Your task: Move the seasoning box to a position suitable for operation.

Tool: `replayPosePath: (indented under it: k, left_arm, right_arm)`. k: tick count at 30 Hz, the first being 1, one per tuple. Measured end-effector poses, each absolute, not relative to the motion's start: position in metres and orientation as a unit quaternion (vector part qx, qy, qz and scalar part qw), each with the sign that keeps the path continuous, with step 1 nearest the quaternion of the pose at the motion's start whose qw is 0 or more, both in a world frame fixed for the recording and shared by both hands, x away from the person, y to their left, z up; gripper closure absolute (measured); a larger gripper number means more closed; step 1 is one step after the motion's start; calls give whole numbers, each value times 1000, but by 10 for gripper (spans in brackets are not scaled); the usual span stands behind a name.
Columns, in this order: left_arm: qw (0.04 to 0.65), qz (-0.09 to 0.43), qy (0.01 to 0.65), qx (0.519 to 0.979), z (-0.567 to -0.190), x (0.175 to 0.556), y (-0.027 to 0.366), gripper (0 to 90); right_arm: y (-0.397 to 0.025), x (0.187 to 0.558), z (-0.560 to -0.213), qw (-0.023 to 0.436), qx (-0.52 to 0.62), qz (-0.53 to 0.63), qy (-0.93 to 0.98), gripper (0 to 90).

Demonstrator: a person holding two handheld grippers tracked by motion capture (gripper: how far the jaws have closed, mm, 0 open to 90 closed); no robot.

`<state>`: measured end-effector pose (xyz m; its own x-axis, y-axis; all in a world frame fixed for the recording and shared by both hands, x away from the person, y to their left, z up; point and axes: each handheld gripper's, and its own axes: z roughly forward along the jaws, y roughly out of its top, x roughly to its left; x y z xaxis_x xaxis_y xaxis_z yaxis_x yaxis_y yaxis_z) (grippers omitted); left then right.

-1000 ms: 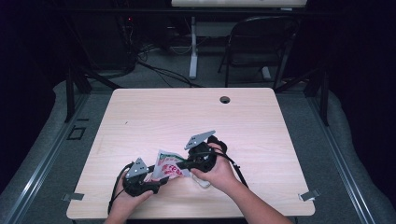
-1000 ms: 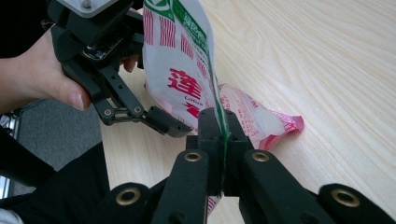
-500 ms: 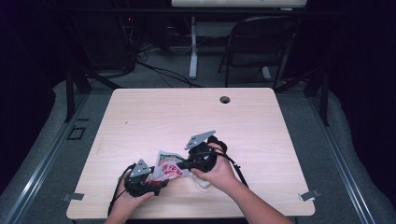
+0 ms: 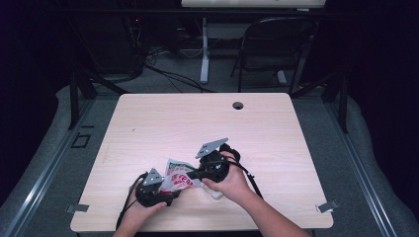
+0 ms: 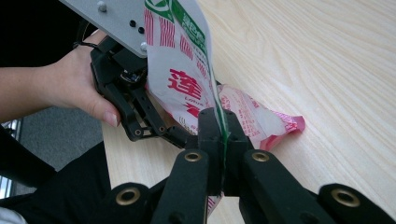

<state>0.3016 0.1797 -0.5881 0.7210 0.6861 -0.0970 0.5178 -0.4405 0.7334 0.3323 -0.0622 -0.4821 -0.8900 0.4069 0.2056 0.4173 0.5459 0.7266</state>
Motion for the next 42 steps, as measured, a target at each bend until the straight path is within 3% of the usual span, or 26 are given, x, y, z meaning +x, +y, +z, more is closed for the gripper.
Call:
replayPosePath:
  k: [7, 22, 42]
  left_arm:
    - [380, 126, 353, 846, -589, 300, 176, 269]
    - [373, 151, 340, 850, -588, 295, 173, 490]
    - [372, 183, 335, 846, -579, 293, 169, 547]
  right_arm:
    - [-62, 332, -483, 8, -240, -420, -875, 900]
    - [-63, 333, -482, 7, -240, -422, -874, 900]
    - [-70, 335, -477, -1, -242, -438, -866, 900]
